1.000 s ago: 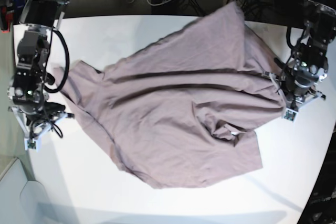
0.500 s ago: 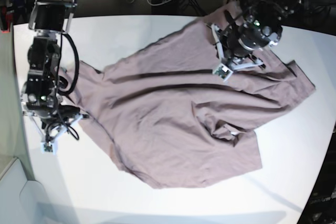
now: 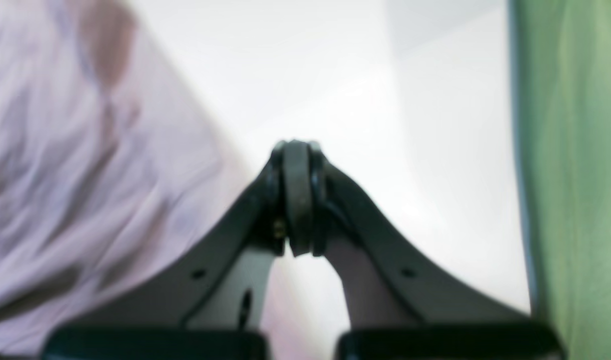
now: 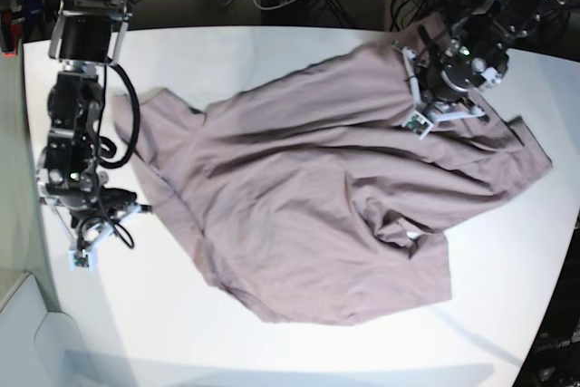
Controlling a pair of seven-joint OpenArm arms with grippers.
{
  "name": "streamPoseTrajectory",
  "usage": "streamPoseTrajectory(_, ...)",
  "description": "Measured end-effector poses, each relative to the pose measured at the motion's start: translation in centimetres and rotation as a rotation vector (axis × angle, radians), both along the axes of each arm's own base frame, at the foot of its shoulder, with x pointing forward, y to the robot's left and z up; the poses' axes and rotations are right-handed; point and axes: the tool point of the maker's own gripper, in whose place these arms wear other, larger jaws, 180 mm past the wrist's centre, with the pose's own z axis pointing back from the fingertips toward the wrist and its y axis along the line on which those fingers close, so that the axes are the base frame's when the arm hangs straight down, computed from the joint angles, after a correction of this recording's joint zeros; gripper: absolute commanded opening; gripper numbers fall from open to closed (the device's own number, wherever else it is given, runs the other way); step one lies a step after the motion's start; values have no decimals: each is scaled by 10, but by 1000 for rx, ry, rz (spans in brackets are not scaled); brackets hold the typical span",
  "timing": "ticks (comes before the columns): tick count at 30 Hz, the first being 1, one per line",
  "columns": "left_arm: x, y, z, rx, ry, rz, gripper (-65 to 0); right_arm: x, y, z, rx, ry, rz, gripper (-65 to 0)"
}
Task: Layout the t-shirt on the table in an organized manner, then fold the t-shirt properly
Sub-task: 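Grasp the shirt edge with the left gripper and pull it outward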
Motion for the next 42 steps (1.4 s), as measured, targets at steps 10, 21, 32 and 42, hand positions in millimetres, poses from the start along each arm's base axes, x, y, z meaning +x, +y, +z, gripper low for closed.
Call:
streamPoseTrajectory(10, 9, 55, 2, 109, -15, 54, -648, 3, 66, -12, 10, 30, 160, -650)
streamPoseTrajectory(21, 7, 73, 5, 135, -3, 111, -648, 18, 134, -44, 66, 139, 274, -537)
streamPoseTrajectory(32, 8, 61, 2, 113, -15, 118, -648, 51, 154, -21, 97, 99, 289, -287)
streamPoseTrajectory(42, 8, 61, 3, 110, -15, 120, -648, 47, 171, -60, 94, 120, 336, -282)
